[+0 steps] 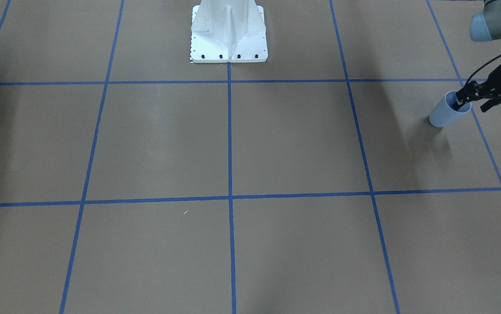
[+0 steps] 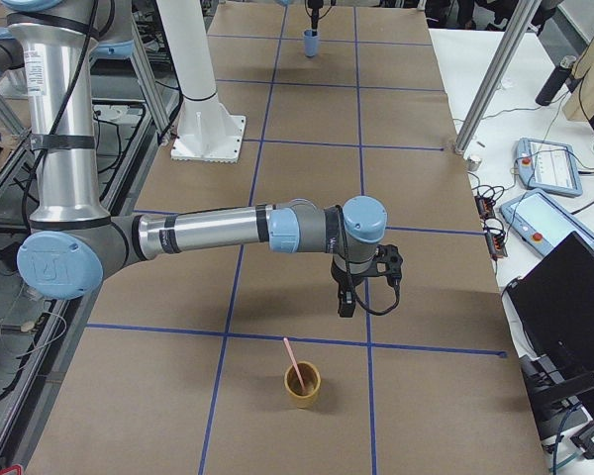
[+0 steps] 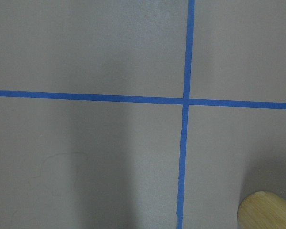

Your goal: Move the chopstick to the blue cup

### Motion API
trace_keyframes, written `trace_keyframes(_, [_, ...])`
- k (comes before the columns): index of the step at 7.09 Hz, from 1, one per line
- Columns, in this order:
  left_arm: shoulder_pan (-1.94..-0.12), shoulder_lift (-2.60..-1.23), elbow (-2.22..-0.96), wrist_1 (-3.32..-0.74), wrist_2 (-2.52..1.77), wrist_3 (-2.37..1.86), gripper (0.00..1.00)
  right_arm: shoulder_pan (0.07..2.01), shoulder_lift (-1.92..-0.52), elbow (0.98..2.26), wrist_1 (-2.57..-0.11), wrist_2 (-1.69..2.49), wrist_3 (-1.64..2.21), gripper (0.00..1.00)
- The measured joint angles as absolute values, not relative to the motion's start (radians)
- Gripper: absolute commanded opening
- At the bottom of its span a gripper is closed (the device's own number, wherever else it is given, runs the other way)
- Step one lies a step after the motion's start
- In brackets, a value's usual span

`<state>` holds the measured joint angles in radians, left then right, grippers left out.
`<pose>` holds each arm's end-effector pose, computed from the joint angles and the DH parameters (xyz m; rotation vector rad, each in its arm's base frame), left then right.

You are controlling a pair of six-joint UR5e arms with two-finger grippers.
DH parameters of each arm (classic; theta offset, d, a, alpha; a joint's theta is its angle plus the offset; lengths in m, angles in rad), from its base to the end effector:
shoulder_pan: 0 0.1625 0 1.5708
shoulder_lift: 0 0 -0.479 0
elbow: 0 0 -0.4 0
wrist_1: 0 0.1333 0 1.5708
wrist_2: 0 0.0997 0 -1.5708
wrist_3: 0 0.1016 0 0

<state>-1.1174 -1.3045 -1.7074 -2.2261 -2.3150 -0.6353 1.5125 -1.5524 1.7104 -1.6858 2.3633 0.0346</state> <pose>0.1148 -0.3827 0.6910 0.0521 0.8795 0.0255 0.0313 -0.5092 0.6455 0.0039 -0.7935 -0.0395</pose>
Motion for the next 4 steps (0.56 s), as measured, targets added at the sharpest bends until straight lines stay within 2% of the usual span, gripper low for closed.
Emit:
trace_keyframes(1, [-1.112,-1.304,-1.707,-2.225,-2.316,-0.636,0.0,1.513,-1.552,1.71,-1.686,2.364,0.037,1.0])
trace_keyframes(4, [-1.11,-1.304,-1.709,-2.218,-2.33,-0.641,0.0,1.512,-1.552,1.709,-1.688,2.364,0.04,1.0])
